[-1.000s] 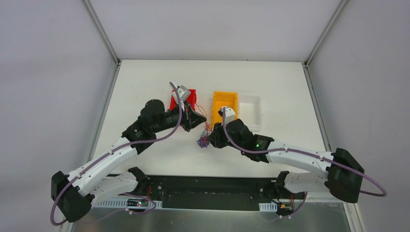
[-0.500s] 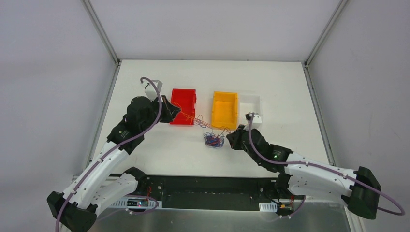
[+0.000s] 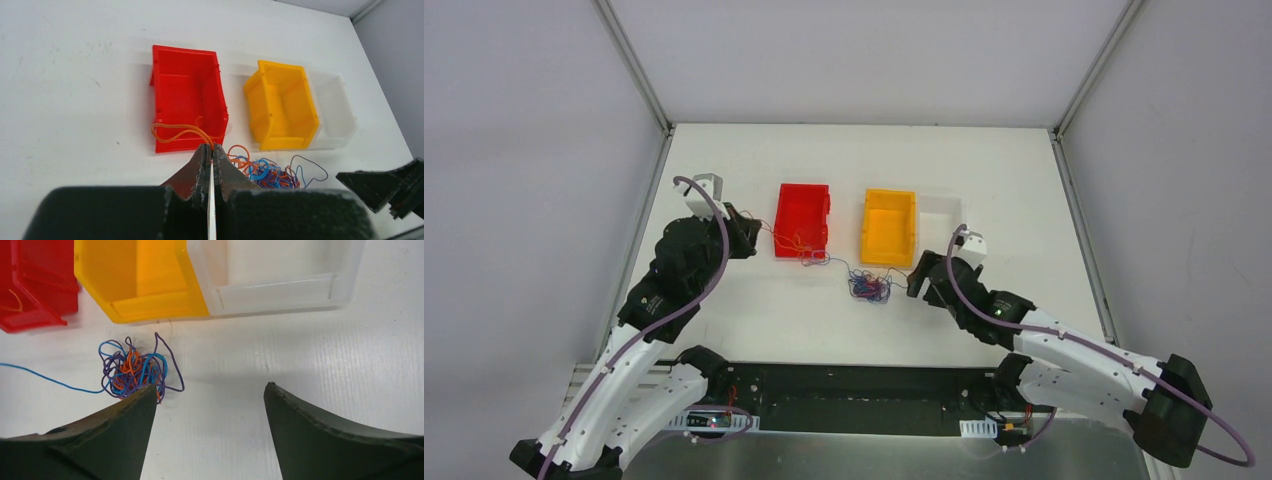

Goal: Untangle the cables

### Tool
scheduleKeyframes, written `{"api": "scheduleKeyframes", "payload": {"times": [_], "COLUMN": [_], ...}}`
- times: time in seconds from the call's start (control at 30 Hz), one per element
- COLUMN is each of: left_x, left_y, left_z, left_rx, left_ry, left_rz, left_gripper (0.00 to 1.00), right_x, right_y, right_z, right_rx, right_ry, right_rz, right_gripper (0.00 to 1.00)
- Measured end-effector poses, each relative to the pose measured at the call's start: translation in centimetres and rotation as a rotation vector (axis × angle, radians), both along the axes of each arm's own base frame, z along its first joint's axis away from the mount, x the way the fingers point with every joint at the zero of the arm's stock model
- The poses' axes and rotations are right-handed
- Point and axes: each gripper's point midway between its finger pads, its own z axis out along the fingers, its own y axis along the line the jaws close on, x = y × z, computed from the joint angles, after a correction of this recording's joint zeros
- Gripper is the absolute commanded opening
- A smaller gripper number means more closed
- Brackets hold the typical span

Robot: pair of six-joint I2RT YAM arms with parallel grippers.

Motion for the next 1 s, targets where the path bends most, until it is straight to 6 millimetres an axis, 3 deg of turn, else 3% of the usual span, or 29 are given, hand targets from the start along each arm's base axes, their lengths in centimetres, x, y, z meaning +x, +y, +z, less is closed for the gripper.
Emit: {"api": "scheduleKeyframes", "payload": {"times": [0.13, 0.27, 0.63, 0.87, 1.0], "left_x": [-0.4, -0.7, -1.7, -2.1, -2.1], "left_y": [-1.2, -2.0, -3.5, -4.0, -4.1], "left_z": [-0.2, -0.4, -0.3, -1.9, -2.5], "left_rx": [0.012, 0.021, -0.007, -0.024, -0.026], "left_ry": [0.003, 0.009, 0.013, 0.055, 0.071], "left_rz": [-0.083, -0.140, -0.236, -0.261, -0.261], "left_gripper": [0.00, 0.00, 0.00, 0.00, 0.00], "right_x": [0.0, 1.5, 6.7, 14.4, 15.3], "right_y": [0.5, 1.1, 3.0, 5.9, 8.7], "right_z": [-0.4, -1.3, -7.1, -6.0, -3.4], "right_rx": [-0.025, -0.047, -0.037, 0.036, 0.085], "right_ry": [0.027, 0.104, 0.351, 0.351, 0.311], "right_rz": [0.053, 0.025, -0.071, -0.004, 0.133], "right_gripper": [0.85, 0.85, 0.84, 0.84, 0.84]}}
